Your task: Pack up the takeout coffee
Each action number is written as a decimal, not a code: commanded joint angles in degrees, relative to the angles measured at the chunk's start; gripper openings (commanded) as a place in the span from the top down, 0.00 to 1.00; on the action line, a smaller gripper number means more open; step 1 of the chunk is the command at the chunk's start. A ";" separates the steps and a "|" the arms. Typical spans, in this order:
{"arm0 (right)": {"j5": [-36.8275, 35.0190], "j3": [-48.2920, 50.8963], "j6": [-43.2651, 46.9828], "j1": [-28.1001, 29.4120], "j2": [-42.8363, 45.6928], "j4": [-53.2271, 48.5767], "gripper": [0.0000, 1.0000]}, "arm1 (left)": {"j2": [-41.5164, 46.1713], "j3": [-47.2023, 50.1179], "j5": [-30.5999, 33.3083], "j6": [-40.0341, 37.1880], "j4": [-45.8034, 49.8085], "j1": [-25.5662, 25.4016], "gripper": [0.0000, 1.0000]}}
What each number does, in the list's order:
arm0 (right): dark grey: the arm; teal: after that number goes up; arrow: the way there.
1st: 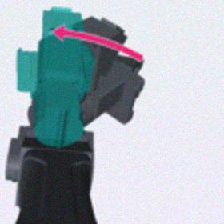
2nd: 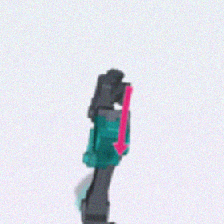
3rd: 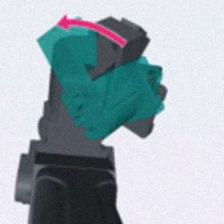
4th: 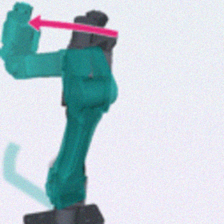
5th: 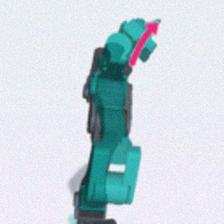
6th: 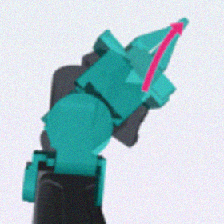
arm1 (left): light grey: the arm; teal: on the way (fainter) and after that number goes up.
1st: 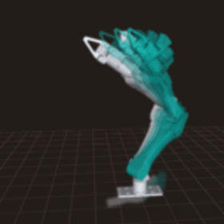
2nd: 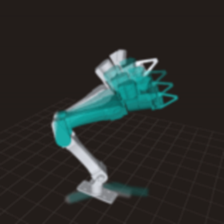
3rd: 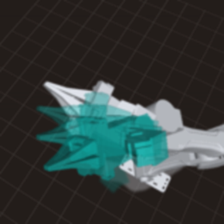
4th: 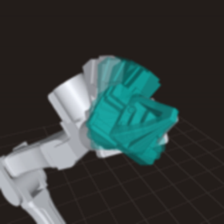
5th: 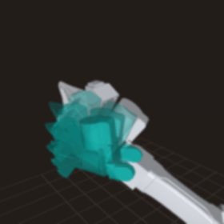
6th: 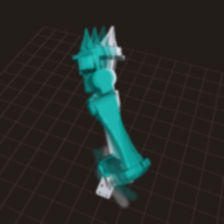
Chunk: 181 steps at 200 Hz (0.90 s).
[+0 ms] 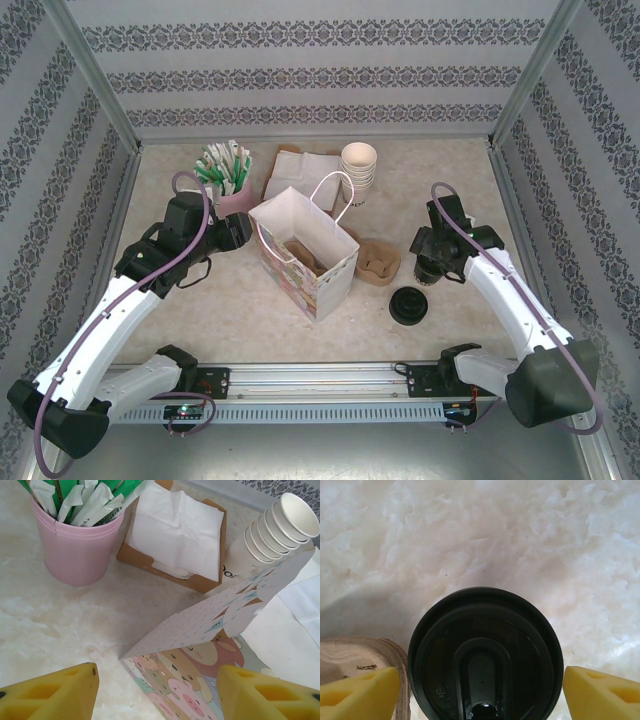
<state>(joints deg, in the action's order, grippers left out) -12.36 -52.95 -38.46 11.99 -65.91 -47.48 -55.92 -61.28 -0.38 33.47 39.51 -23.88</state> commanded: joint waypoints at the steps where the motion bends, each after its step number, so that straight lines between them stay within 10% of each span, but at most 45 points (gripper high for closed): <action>1: 0.55 1.22 1.20 -0.95 -0.62 0.85 0.17 | 0.55 0.53 -0.71 0.72 0.57 0.49 0.36; 181: 1.50 2.41 2.52 -2.41 -1.68 2.53 0.20 | -0.62 -0.06 -1.68 0.93 0.20 0.50 0.36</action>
<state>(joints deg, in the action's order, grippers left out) -11.22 -51.44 -36.86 10.17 -67.09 -45.50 -56.23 -61.28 -1.48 33.58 39.48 -23.88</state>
